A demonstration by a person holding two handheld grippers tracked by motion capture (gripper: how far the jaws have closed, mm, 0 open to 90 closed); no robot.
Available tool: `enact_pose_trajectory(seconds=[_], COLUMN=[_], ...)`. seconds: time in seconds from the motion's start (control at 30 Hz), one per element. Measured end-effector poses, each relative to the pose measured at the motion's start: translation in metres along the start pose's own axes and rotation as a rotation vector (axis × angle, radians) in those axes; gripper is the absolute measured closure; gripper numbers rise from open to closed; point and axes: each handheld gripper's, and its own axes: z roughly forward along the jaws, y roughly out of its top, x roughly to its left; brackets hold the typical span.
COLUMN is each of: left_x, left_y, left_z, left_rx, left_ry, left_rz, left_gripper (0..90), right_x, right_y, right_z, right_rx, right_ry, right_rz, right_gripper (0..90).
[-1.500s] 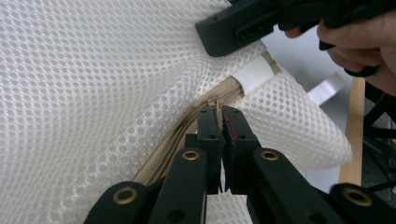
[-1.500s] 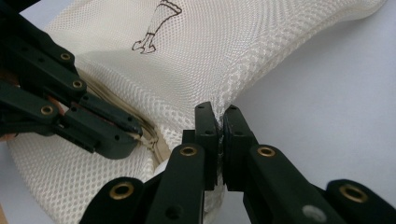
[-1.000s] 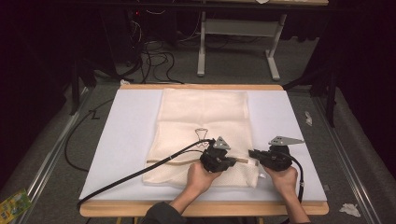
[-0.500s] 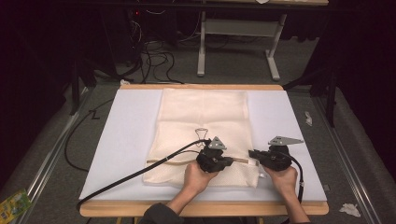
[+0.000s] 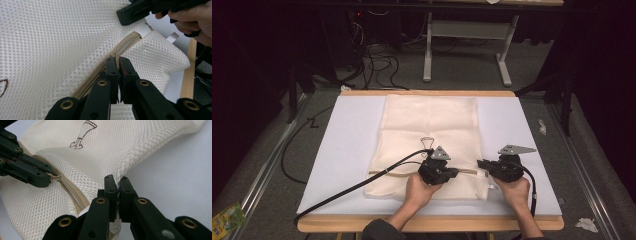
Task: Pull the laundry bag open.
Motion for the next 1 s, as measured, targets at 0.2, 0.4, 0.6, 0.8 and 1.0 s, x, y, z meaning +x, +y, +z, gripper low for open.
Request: enact_pose_trajectory(seconds=[0.2, 0.4, 0.6, 0.8, 1.0], left_x=[0.001, 0.002, 0.002, 0.002, 0.004], left_y=[-0.003, -0.004, -0.006, -0.010, -0.011], left_z=[0.000, 0.003, 0.003, 0.003, 0.000], left_rx=[0.003, 0.014, 0.021, 0.017, 0.009], left_ry=[0.000, 0.000, 0.007, 0.003, 0.010], left_rz=[-0.001, -0.003, 0.004, 0.004, 0.006], left_gripper=[87.0, 87.0, 87.0, 87.0, 87.0], right_x=[0.001, 0.001, 0.000, 0.000, 0.003], right_y=[0.001, 0.002, 0.001, 0.000, 0.001], right_z=[0.001, 0.001, 0.002, 0.004, 0.005], right_rx=[0.000, 0.009, 0.005, 0.010, 0.011], right_ry=[-0.001, 0.001, 0.000, -0.004, -0.004], right_rz=[-0.005, -0.008, -0.012, -0.013, -0.017], right_gripper=[88.0, 88.0, 88.1, 88.1, 88.1])
